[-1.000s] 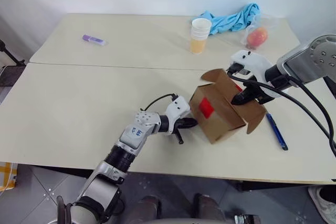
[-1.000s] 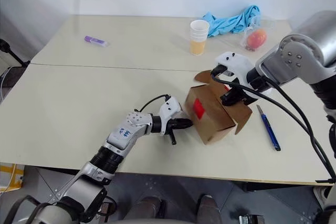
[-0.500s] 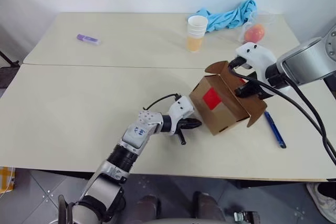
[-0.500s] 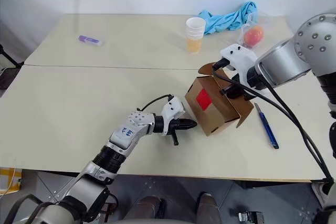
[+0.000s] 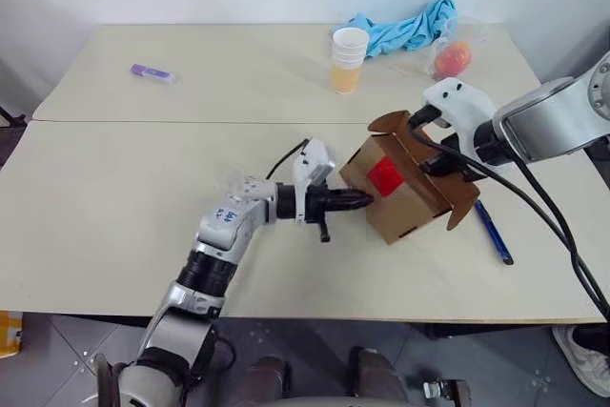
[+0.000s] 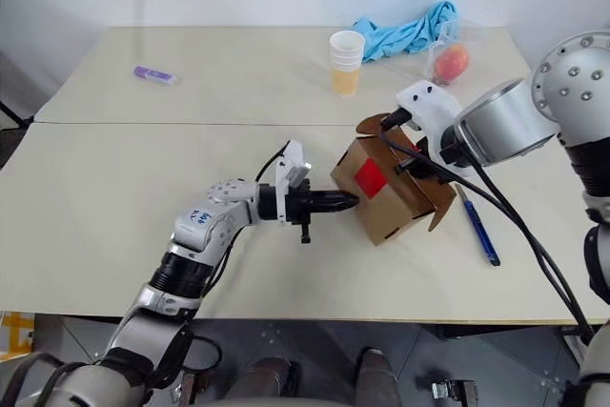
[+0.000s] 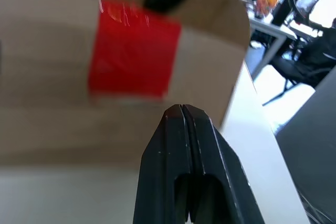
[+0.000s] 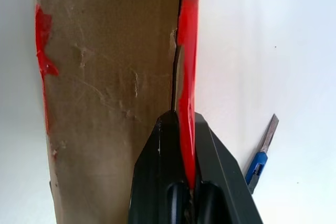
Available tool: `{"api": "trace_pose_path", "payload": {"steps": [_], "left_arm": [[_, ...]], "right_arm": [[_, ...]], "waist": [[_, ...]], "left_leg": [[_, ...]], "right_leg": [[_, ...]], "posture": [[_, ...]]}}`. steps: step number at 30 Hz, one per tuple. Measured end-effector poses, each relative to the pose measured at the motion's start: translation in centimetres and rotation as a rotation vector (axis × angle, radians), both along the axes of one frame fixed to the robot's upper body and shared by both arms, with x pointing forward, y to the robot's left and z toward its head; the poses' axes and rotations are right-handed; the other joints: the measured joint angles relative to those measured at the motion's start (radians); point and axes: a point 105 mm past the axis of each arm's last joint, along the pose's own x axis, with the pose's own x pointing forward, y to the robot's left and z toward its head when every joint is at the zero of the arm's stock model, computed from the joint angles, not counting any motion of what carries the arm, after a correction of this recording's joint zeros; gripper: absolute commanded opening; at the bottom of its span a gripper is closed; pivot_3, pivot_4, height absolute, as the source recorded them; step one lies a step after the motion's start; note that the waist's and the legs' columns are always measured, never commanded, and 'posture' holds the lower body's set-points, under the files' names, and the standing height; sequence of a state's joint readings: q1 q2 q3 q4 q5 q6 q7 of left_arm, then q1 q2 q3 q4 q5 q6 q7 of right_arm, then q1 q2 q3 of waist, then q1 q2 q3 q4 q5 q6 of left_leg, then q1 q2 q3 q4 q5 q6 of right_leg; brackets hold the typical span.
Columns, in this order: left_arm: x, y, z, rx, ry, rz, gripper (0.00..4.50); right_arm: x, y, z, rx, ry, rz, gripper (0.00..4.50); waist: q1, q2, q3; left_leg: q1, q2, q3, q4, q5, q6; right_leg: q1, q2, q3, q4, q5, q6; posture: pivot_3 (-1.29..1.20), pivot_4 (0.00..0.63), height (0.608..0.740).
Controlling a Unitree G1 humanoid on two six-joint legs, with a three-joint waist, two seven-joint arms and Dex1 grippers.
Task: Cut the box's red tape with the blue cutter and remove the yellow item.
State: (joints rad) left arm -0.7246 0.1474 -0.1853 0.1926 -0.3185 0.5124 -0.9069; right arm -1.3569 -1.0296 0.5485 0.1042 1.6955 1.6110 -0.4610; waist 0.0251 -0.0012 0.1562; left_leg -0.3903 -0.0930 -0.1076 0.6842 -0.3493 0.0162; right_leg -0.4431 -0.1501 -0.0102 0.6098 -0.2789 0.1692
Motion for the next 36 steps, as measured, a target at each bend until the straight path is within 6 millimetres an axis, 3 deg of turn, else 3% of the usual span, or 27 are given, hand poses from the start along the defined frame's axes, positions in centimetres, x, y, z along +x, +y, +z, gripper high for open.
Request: {"api": "trace_pose_path", "payload": {"steps": [6, 11, 23, 28, 32, 36], "left_arm": [[1.2, -0.3, -1.7, 0.089, -0.038, 0.082, 0.00], [1.1, 0.5, -4.5, 0.183, -0.009, 0.109, 0.00], [1.5, 1.2, -4.8, 0.199, -0.001, 0.159, 0.00], [1.0, 2.6, -3.9, 0.241, -0.008, 0.122, 0.00], [0.6, 3.5, -1.9, 0.234, 0.007, 0.067, 0.00], [0.6, 2.9, 3.4, 0.108, -0.055, 0.025, 0.00]], "right_arm": [[-0.1, 0.9, 0.1, 0.017, -0.013, 0.017, 0.02], [-0.7, 2.9, -0.1, 0.084, 0.007, 0.072, 0.02], [0.0, 3.6, -0.7, 0.123, -0.018, 0.036, 0.02], [0.0, 3.7, -0.6, 0.129, -0.015, 0.038, 0.02], [0.0, 3.6, -0.6, 0.121, -0.013, 0.035, 0.02], [0.0, 3.6, -0.6, 0.114, -0.015, 0.035, 0.02]], "waist": [[-0.002, 0.000, 0.000], [0.003, 0.000, 0.000], [-0.002, -0.001, -0.001], [-0.004, -0.001, -0.001], [-0.003, -0.001, -0.001], [-0.002, -0.001, -0.001]], "left_leg": [[0.001, 0.000, 0.002, 0.000, 0.000, 0.000], [0.002, 0.000, 0.001, 0.001, 0.000, 0.000], [0.003, 0.001, 0.003, 0.006, 0.001, 0.001], [0.003, 0.002, 0.003, 0.006, 0.000, 0.001], [0.003, 0.002, 0.003, 0.006, 0.000, 0.001], [0.002, 0.002, 0.002, 0.007, 0.000, 0.001]], "right_leg": [[0.000, 0.000, -0.002, 0.001, 0.000, 0.000], [0.001, 0.000, -0.002, 0.002, 0.001, -0.001], [0.002, 0.000, -0.002, 0.005, 0.002, -0.002], [0.001, 0.000, -0.002, 0.005, 0.002, -0.002], [0.001, 0.000, -0.002, 0.005, 0.002, -0.002], [0.002, 0.000, -0.002, 0.004, 0.002, -0.002]], "posture": [[0.00, 0.150, 0.740], [0.00, 0.150, 0.740], [0.00, 0.150, 0.740], [0.00, 0.150, 0.740], [0.00, 0.150, 0.740], [0.00, 0.150, 0.740]]}}
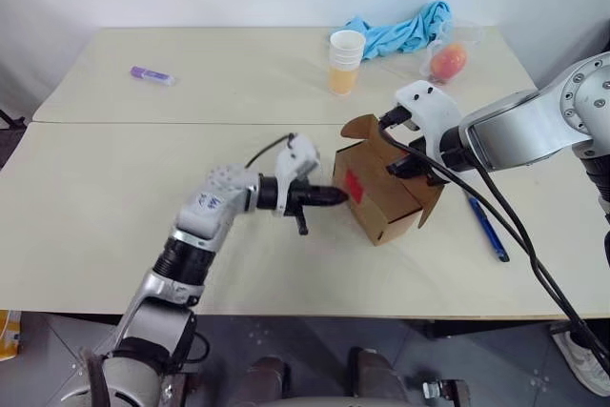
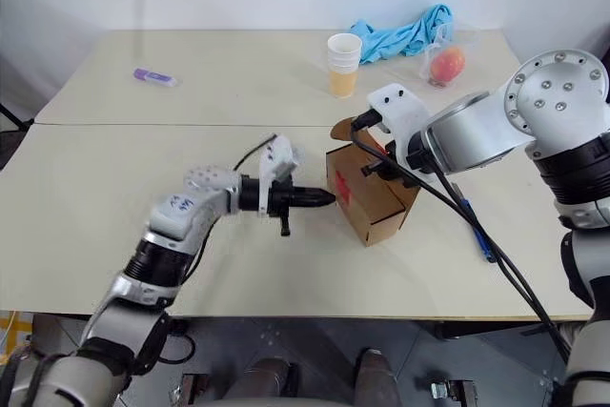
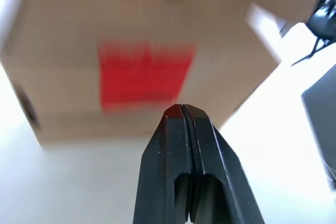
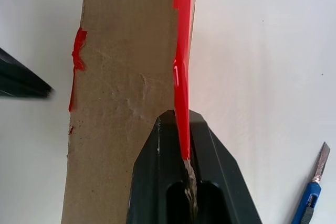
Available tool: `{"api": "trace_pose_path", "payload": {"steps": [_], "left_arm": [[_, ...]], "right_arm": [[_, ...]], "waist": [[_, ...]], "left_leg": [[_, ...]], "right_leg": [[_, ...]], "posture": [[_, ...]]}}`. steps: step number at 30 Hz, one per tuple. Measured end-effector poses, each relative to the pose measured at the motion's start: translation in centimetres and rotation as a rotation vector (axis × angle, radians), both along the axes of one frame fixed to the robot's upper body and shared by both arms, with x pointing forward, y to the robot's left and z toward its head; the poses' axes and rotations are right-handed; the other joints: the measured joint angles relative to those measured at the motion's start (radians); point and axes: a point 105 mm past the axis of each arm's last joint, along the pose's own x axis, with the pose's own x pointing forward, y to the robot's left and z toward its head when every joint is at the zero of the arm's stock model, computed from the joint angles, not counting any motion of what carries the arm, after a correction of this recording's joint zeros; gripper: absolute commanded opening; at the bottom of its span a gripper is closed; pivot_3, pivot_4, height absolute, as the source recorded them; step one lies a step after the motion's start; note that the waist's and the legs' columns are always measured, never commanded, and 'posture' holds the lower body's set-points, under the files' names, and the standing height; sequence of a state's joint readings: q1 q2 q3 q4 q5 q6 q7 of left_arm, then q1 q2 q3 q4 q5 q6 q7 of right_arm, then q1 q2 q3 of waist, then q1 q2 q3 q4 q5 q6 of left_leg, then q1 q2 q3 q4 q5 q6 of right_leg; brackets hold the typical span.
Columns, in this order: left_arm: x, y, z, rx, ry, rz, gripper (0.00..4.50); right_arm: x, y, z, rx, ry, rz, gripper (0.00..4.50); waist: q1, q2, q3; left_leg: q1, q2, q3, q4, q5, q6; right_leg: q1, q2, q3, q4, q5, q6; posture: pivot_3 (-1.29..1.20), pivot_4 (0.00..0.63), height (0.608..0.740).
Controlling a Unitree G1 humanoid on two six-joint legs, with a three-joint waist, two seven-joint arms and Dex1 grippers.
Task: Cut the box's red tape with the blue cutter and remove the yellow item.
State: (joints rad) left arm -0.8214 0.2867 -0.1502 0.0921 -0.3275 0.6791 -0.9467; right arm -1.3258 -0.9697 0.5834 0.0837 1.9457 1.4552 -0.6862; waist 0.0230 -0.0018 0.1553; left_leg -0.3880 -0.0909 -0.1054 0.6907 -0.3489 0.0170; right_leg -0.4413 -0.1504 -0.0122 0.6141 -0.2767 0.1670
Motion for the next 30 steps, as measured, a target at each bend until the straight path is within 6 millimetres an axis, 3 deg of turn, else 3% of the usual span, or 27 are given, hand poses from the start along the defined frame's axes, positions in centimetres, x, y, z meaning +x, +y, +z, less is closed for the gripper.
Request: {"api": "trace_pose_path", "payload": {"steps": [3, 8, 13, 18, 25, 30], "left_arm": [[0.0, -1.8, 2.1, -0.076, -0.051, -0.010, 0.00], [0.1, -3.9, -1.4, 0.008, -0.016, -0.007, 0.00], [0.0, -4.2, -1.7, 0.029, -0.051, 0.000, 0.00], [-0.4, -4.0, -2.3, 0.034, -0.069, 0.005, 0.00], [0.2, -2.9, -2.6, 0.027, -0.079, 0.057, 0.00], [0.5, -0.6, -3.4, 0.042, -0.048, 0.123, 0.00]], "right_arm": [[0.0, 0.2, 0.0, 0.001, -0.001, 0.003, 0.02], [0.1, 0.4, 0.0, 0.017, -0.008, 0.000, 0.02], [0.2, -0.3, 0.0, 0.023, -0.005, -0.024, 0.02], [0.3, -3.2, 0.2, 0.048, 0.005, -0.103, 0.02], [0.3, -6.8, -1.0, 0.046, 0.047, -0.184, 0.02], [0.2, -8.0, -2.3, 0.042, 0.061, -0.205, 0.02]], "waist": [[0.000, 0.000, 0.000], [-0.008, 0.000, 0.000], [-0.001, 0.000, 0.000], [0.006, 0.000, 0.000], [0.004, 0.000, -0.001], [0.004, 0.000, -0.001]], "left_leg": [[0.001, 0.000, 0.000, 0.000, 0.000, 0.000], [0.001, 0.000, 0.000, -0.001, 0.000, 0.000], [0.001, 0.000, 0.000, 0.000, 0.000, 0.000], [0.001, 0.000, -0.002, 0.000, 0.000, 0.000], [0.002, 0.000, -0.001, 0.001, 0.000, 0.000], [0.006, 0.000, -0.001, 0.002, 0.000, 0.000]], "right_leg": [[0.002, 0.000, 0.000, -0.001, 0.000, 0.000], [0.001, 0.001, 0.000, -0.001, 0.000, 0.000], [0.002, 0.000, 0.000, -0.001, 0.000, 0.000], [0.004, 0.000, -0.001, -0.003, 0.000, 0.000], [0.005, 0.000, -0.001, -0.003, 0.001, 0.001], [0.010, 0.000, -0.001, -0.003, 0.001, 0.002]], "posture": [[0.00, 0.150, 0.740], [0.00, 0.150, 0.740], [0.00, 0.150, 0.740], [0.00, 0.150, 0.740], [0.00, 0.150, 0.740], [0.00, 0.150, 0.740]]}}
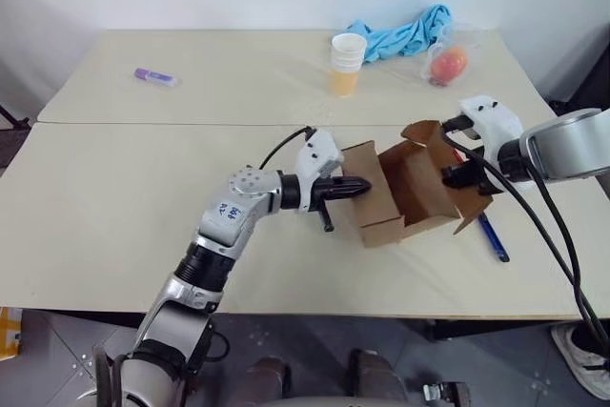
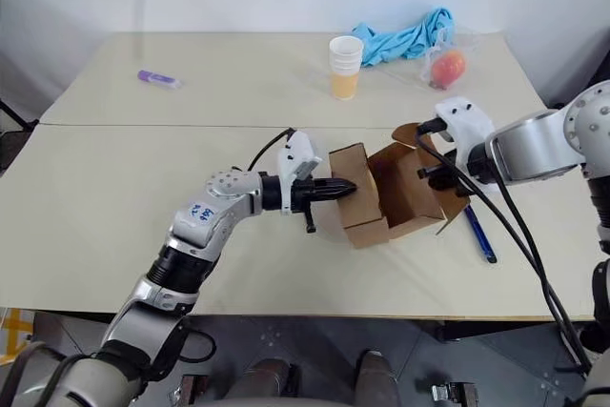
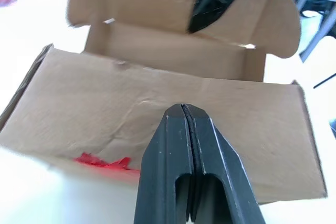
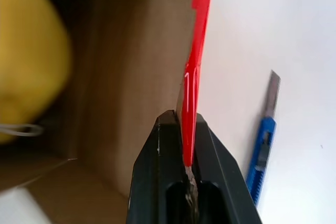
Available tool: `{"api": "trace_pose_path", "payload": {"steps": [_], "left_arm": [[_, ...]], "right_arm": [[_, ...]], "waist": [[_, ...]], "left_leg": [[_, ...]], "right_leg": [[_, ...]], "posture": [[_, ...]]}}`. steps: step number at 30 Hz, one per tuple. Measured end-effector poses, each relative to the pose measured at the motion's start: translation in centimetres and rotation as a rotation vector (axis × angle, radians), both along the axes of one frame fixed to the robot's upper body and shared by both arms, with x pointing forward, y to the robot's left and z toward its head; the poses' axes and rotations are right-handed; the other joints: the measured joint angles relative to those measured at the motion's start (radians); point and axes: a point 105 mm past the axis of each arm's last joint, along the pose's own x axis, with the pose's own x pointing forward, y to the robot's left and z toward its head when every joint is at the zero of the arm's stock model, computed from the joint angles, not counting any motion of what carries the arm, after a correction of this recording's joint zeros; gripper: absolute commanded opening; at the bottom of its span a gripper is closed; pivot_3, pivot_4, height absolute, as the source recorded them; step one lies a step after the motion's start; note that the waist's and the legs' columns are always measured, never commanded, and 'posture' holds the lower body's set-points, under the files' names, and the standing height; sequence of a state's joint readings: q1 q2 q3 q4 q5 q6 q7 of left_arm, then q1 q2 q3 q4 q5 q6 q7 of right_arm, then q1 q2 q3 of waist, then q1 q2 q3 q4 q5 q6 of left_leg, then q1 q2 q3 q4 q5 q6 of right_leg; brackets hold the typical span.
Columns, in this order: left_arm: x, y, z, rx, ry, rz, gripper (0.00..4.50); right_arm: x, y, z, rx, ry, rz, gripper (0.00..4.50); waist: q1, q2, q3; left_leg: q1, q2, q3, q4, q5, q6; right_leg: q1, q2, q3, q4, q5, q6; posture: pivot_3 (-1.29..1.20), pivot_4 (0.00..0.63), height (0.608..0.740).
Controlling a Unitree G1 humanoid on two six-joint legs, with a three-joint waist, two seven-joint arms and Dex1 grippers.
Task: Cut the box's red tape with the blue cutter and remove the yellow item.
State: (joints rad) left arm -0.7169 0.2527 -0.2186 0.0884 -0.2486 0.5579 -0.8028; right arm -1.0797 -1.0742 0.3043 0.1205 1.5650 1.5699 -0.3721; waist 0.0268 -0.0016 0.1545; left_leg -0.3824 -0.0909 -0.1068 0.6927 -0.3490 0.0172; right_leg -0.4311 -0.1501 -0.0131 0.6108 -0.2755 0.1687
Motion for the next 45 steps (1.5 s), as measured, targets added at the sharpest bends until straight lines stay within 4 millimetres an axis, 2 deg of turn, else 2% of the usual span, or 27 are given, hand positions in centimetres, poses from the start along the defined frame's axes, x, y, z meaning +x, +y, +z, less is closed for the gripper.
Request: {"api": "trace_pose_path", "payload": {"steps": [7, 9, 11, 17, 19, 22, 26, 28, 30, 32, 33, 34, 36, 38, 40, 42, 45], "left_arm": [[0.2, 3.4, -1.4, 0.040, 0.063, 0.090, 0.00], [0.6, 4.3, -2.7, 0.070, 0.109, 0.141, 0.00], [0.6, 4.1, -3.4, 0.069, 0.141, 0.147, 0.00], [0.5, 4.2, -3.3, 0.076, 0.148, 0.149, 0.00], [0.3, 4.8, -3.4, 0.098, 0.163, 0.152, 0.58], [0.3, 6.0, -3.6, 0.130, 0.185, 0.171, 1.41], [0.2, 8.1, -2.8, 0.135, 0.187, 0.182, 2.53], [0.3, 10.4, -2.0, 0.156, 0.169, 0.222, 3.13], [0.4, 12.4, -1.1, 0.151, 0.140, 0.252, 3.76], [0.0, 13.8, -0.9, 0.130, 0.122, 0.251, 4.34], [-0.6, 15.2, -1.3, 0.110, 0.123, 0.252, 4.50], [-1.1, 16.8, -2.1, 0.101, 0.146, 0.276, 4.50], [-2.4, 19.6, -2.8, 0.064, 0.145, 0.297, 4.50], [-4.0, 22.5, -3.6, 0.041, 0.151, 0.329, 4.50], [-5.4, 24.9, -4.3, 0.042, 0.162, 0.375, 4.50], [-7.2, 27.8, -5.1, 0.062, 0.192, 0.444, 4.50], [-8.7, 31.2, -5.4, 0.051, 0.209, 0.565, 4.50]], "right_arm": [[0.3, 0.9, -0.7, 0.013, -0.006, 0.031, 0.02], [0.4, 1.7, -1.0, 0.026, -0.006, 0.055, 0.02], [0.4, 1.9, -1.5, 0.043, -0.001, 0.056, 0.02], [0.5, 2.9, -1.9, 0.105, -0.007, 0.072, 0.02], [0.3, 3.5, -2.1, 0.137, -0.007, 0.093, 0.00], [-0.3, 3.9, -2.8, 0.173, 0.003, 0.116, 0.65], [-1.4, 3.1, -3.6, 0.205, -0.033, 0.117, 1.90], [-2.0, 1.7, -3.5, 0.165, -0.081, 0.113, 2.60], [-2.3, 0.7, -2.4, 0.164, -0.182, 0.143, 3.29], [-2.2, 0.3, -0.6, 0.222, -0.328, 0.203, 3.94], [-2.4, 0.3, 0.8, 0.301, -0.444, 0.269, 4.30], [-2.6, 0.0, 2.1, 0.348, -0.550, 0.331, 4.45], [-3.8, -0.7, 4.3, 0.394, -0.736, 0.462, 4.45], [-5.0, -1.5, 4.9, 0.385, -0.821, 0.556, 4.45], [-5.5, -2.0, 4.5, 0.393, -0.826, 0.608, 4.45], [-6.4, -1.3, 4.1, 0.427, -0.819, 0.708, 4.45], [-7.6, -0.9, 2.9, 0.383, -0.826, 0.827, 4.45]], "waist": [[0.001, 0.000, 0.000], [0.003, 0.000, 0.000], [0.005, 0.000, 0.001], [-0.003, 0.000, 0.001], [-0.004, 0.000, 0.001], [-0.006, 0.001, 0.001], [-0.005, 0.001, 0.001], [-0.003, 0.002, 0.002], [-0.004, 0.003, 0.002], [-0.004, 0.003, 0.002], [-0.006, 0.003, 0.002], [-0.011, 0.004, 0.003], [-0.018, 0.005, 0.004], [-0.026, 0.005, 0.004], [-0.029, 0.005, 0.004], [-0.031, 0.005, 0.004], [-0.020, 0.006, 0.005]], "left_leg": [[0.005, 0.000, 0.001, -0.001, 0.000, 0.000], [0.005, -0.001, 0.001, -0.001, 0.000, 0.000], [0.003, -0.001, -0.001, -0.001, 0.000, 0.001], [0.003, -0.001, 0.000, -0.005, 0.000, 0.001], [0.003, -0.001, 0.000, -0.006, 0.000, 0.001], [0.003, 0.000, 0.000, -0.007, 0.000, 0.001], [0.003, 0.000, 0.000, -0.007, 0.000, 0.001], [0.003, -0.001, 0.001, -0.008, 0.000, 0.001], [0.003, -0.001, 0.002, -0.008, 0.000, 0.001], [0.004, -0.001, 0.002, -0.009, 0.000, 0.001], [0.004, -0.002, 0.004, -0.010, -0.001, 0.001], [0.006, -0.002, 0.006, -0.011, -0.001, 0.001], [0.007, 0.000, 0.006, -0.012, -0.001, 0.001], [0.009, 0.002, 0.006, -0.012, -0.002, 0.000], [0.011, 0.002, 0.007, -0.011, -0.002, 0.001], [0.012, 0.004, 0.007, -0.011, -0.002, 0.000], [0.012, 0.003, 0.006, -0.011, -0.002, 0.000]], "right_leg": [[0.004, 0.000, 0.002, 0.000, 0.000, 0.000], [0.004, -0.001, 0.002, 0.000, 0.000, 0.000], [0.003, -0.001, 0.001, 0.000, 0.000, 0.000], [0.001, 0.000, 0.001, -0.003, 0.000, 0.000], [0.000, 0.000, 0.001, -0.003, 0.000, 0.000], [0.000, 0.000, 0.001, -0.003, 0.000, 0.000], [0.000, 0.000, 0.001, -0.004, 0.000, 0.000], [-0.001, 0.000, 0.001, -0.004, 0.000, 0.000], [-0.001, 0.000, 0.001, -0.004, 0.000, 0.000], [0.000, 0.000, 0.001, -0.005, 0.000, 0.000], [0.001, 0.001, 0.001, -0.006, 0.000, 0.000], [0.001, 0.001, 0.001, -0.006, 0.000, 0.000], [0.001, 0.002, 0.001, -0.006, 0.000, 0.000], [0.002, 0.001, 0.000, -0.005, 0.000, 0.000], [0.004, 0.001, 0.001, -0.005, 0.000, 0.000], [0.005, 0.001, 0.001, -0.005, 0.000, 0.000], [0.005, 0.001, 0.001, -0.005, 0.000, 0.000]], "posture": [[0.00, 0.150, 0.740], [0.00, 0.150, 0.740], [0.00, 0.150, 0.740], [0.00, 0.150, 0.740], [0.00, 0.150, 0.740], [0.00, 0.150, 0.740], [0.00, 0.150, 0.740], [0.00, 0.150, 0.740], [0.00, 0.150, 0.740], [0.00, 0.150, 0.740], [0.00, 0.150, 0.740], [0.00, 0.150, 0.740], [0.00, 0.150, 0.740], [0.00, 0.150, 0.740], [0.00, 0.150, 0.740], [0.00, 0.150, 0.740], [0.00, 0.150, 0.740]]}}
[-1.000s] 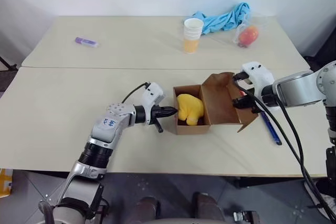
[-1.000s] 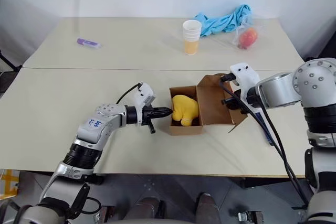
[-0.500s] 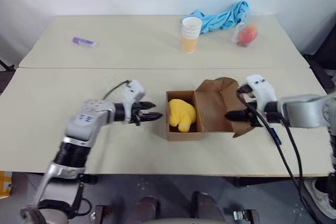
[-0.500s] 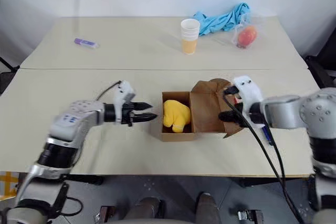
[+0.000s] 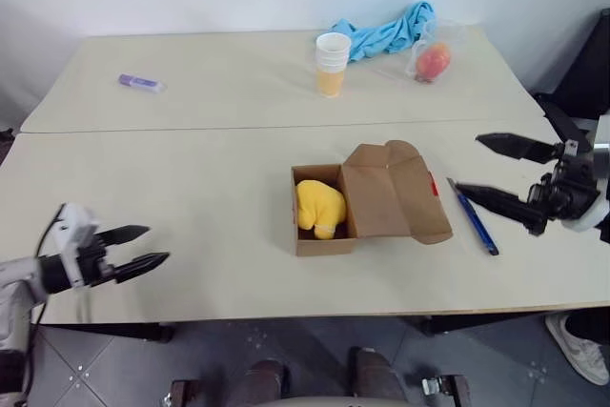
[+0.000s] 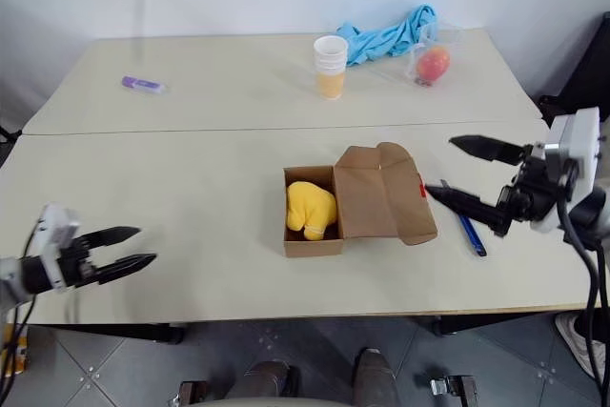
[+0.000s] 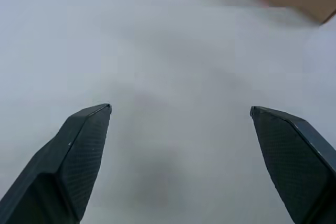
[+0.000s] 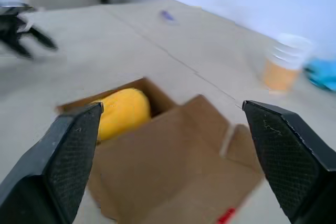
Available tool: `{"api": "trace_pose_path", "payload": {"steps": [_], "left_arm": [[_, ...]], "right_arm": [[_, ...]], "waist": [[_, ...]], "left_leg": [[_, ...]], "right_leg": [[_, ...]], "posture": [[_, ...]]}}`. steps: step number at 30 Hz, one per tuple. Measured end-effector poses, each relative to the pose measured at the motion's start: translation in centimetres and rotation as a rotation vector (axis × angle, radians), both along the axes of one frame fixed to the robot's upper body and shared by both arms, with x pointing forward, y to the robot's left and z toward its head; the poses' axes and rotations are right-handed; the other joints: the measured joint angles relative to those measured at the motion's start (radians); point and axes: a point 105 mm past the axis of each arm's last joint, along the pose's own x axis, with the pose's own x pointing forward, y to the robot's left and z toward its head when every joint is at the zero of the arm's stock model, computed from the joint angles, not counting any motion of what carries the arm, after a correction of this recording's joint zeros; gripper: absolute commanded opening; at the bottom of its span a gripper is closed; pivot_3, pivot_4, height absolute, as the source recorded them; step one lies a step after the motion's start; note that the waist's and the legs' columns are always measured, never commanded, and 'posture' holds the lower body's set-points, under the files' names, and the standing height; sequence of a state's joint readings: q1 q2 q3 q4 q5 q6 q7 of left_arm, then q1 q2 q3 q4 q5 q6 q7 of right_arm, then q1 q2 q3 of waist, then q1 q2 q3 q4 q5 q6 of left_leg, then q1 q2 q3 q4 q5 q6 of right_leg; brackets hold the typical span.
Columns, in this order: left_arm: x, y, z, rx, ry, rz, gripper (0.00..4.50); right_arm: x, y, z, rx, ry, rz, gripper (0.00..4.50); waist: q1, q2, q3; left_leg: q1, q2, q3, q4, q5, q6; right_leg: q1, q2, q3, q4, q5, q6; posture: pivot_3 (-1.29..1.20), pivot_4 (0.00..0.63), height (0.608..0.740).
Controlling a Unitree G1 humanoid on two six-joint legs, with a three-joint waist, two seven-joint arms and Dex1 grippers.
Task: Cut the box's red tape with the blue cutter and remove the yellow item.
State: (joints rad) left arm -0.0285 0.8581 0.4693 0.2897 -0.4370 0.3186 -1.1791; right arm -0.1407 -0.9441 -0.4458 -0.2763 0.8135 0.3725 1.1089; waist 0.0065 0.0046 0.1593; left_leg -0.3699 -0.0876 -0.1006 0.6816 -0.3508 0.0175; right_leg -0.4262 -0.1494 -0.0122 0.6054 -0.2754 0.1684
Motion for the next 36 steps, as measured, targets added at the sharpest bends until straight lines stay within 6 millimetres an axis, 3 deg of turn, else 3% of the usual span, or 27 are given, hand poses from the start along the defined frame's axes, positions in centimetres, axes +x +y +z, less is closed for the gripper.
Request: {"api": "trace_pose_path", "payload": {"steps": [4, 8, 10, 12, 13, 15, 17, 19, 22, 27, 31, 36], "left_arm": [[-0.8, 1.5, 0.6, 0.003, -0.010, 0.060, 4.50], [0.1, -0.2, 2.5, -0.019, -0.043, -0.013, 4.50], [2.2, -3.6, 4.6, -0.014, -0.076, -0.155, 4.50], [5.1, -9.6, 8.0, 0.029, -0.123, -0.389, 4.50], [5.7, -12.7, 9.9, 0.071, -0.159, -0.507, 4.50], [6.4, -16.8, 12.0, 0.127, -0.170, -0.641, 4.50], [6.8, -19.9, 12.6, 0.180, -0.131, -0.734, 4.50], [7.7, -23.6, 11.9, 0.259, -0.102, -0.818, 4.50], [7.6, -28.0, 10.3, 0.377, -0.093, -0.961, 4.50], [8.3, -30.2, 8.2, 0.569, -0.129, -1.035, 4.50], [10.3, -30.4, 7.6, 0.679, -0.173, -0.989, 4.50], [10.4, -29.9, 6.4, 0.787, -0.138, -1.033, 4.50]], "right_arm": [[-1.4, -0.5, -1.7, -0.021, -0.007, -0.018, 4.45], [-2.9, -1.7, -2.2, -0.036, -0.005, -0.080, 4.45], [-3.4, -2.0, -1.9, -0.046, -0.022, -0.103, 4.45], [-3.9, -2.1, -1.7, -0.057, -0.033, -0.111, 4.45], [-4.1, -1.7, -1.4, -0.069, -0.050, -0.094, 4.45], [-4.3, -1.4, -1.0, -0.092, -0.057, -0.074, 4.45], [-4.5, -1.4, -1.2, -0.094, -0.040, -0.070, 4.45], [-4.5, -1.4, -1.2, -0.104, -0.034, -0.066, 4.45], [-4.5, -1.3, -1.1, -0.121, -0.034, -0.061, 4.45], [-4.1, -1.1, -0.5, -0.103, -0.046, -0.083, 4.45], [-4.1, -0.4, 0.1, -0.094, -0.068, -0.086, 4.45], [-4.3, 0.2, 0.2, -0.098, -0.071, -0.082, 4.45]], "waist": [[0.027, 0.000, 0.000], [0.041, 0.000, 0.000], [0.052, -0.001, 0.000], [0.071, -0.003, 0.002], [0.071, -0.004, 0.002], [0.055, -0.002, 0.000], [0.029, -0.002, 0.000], [0.017, -0.002, 0.001], [0.006, -0.004, 0.003], [0.002, -0.005, 0.008], [0.018, -0.006, 0.009], [0.026, -0.008, 0.010]], "left_leg": [[-0.001, -0.002, -0.001, 0.000, 0.000, 0.000], [0.000, -0.002, -0.001, 0.001, 0.000, 0.001], [0.000, -0.002, -0.002, 0.001, 0.000, 0.000], [0.000, -0.003, -0.005, 0.003, 0.002, -0.001], [-0.001, -0.003, -0.004, 0.003, 0.002, -0.001], [0.002, -0.004, 0.000, 0.002, 0.002, 0.001], [0.001, -0.006, 0.003, 0.001, 0.001, 0.003], [0.001, -0.006, 0.003, 0.001, 0.000, 0.003], [0.000, -0.005, 0.004, 0.001, 0.000, 0.003], [0.000, -0.005, 0.004, 0.001, 0.001, 0.002], [-0.001, -0.005, 0.004, 0.002, 0.001, 0.002], [-0.002, -0.006, 0.002, 0.002, 0.001, 0.003]], "right_leg": [[0.000, -0.001, 0.001, 0.001, 0.000, 0.000], [0.001, -0.001, 0.001, 0.000, 0.000, -0.001], [0.002, -0.001, 0.000, -0.002, 0.001, -0.001], [0.004, -0.001, -0.001, -0.003, 0.003, -0.001], [0.004, 0.000, -0.001, -0.003, 0.005, -0.001], [0.005, 0.000, 0.001, 0.000, 0.006, -0.001], [0.003, 0.000, 0.001, -0.001, 0.006, -0.001], [0.003, 0.001, 0.000, -0.002, 0.006, -0.001], [0.001, 0.002, 0.000, -0.003, 0.006, -0.001], [0.000, 0.002, 0.000, -0.003, 0.006, -0.001], [0.000, 0.002, 0.000, -0.003, 0.006, -0.001], [0.000, 0.001, 0.000, -0.003, 0.006, 0.000]], "posture": [[0.00, 0.150, 0.740], [0.00, 0.150, 0.740], [0.00, 0.150, 0.740], [0.00, 0.150, 0.740], [0.00, 0.150, 0.740], [0.00, 0.150, 0.740], [0.00, 0.150, 0.740], [0.00, 0.150, 0.740], [0.00, 0.150, 0.740], [0.00, 0.150, 0.740], [0.00, 0.150, 0.740], [0.00, 0.150, 0.740]]}}
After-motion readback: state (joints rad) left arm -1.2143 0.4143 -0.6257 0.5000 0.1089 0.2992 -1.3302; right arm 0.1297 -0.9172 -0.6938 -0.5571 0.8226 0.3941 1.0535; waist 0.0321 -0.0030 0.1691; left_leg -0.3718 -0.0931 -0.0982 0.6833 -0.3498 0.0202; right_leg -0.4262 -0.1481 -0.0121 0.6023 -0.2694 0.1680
